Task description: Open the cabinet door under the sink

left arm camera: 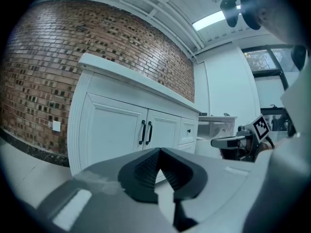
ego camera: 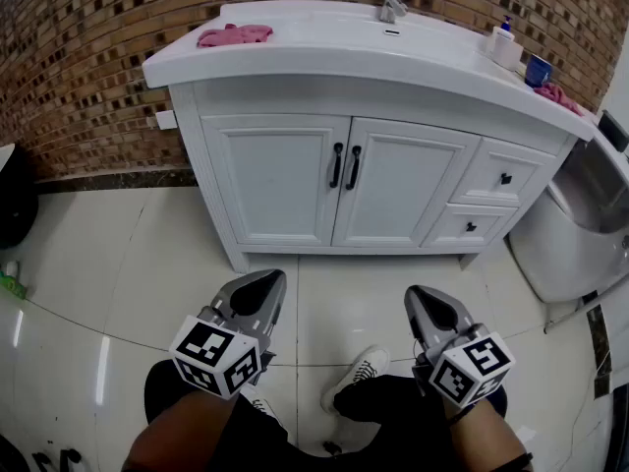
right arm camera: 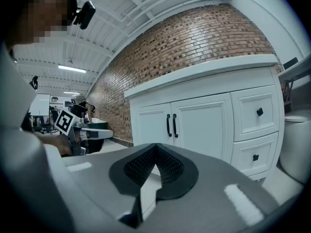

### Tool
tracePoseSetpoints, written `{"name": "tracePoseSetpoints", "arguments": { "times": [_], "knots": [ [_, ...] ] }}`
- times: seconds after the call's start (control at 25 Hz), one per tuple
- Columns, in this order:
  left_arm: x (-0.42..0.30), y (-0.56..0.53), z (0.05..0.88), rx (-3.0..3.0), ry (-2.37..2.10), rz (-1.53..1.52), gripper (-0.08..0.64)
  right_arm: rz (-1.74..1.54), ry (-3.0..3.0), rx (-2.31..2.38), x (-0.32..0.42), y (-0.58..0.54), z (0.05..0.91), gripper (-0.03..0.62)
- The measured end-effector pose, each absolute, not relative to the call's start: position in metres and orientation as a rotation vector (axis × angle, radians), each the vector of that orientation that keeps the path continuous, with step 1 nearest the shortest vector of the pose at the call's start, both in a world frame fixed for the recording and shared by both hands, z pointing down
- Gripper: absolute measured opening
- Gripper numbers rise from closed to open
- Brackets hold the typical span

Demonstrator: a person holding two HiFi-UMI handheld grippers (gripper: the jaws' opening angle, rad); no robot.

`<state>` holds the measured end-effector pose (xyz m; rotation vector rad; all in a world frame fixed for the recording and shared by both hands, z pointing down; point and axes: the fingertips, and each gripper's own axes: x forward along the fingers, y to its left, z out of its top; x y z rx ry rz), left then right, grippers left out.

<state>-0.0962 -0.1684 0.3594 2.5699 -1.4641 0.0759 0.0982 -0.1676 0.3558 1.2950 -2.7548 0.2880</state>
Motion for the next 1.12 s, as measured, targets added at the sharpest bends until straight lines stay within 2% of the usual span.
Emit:
{"name": "tracePoseSetpoints", "arguments": {
  "times": [0.8,1.12],
  "knots": [
    [-0.067,-0.205,0.358,2.68,-1.408,0.102,0.003,0.071,-2.685,1.272,0.084,-0.222,0.346,0.009],
    [-0.065,-0.243,0.357,2.655,-1.391,0.03,0.003,0.063,-2.673,1.266,0.06,-0.28,0.349,0.049]
  ]
}}
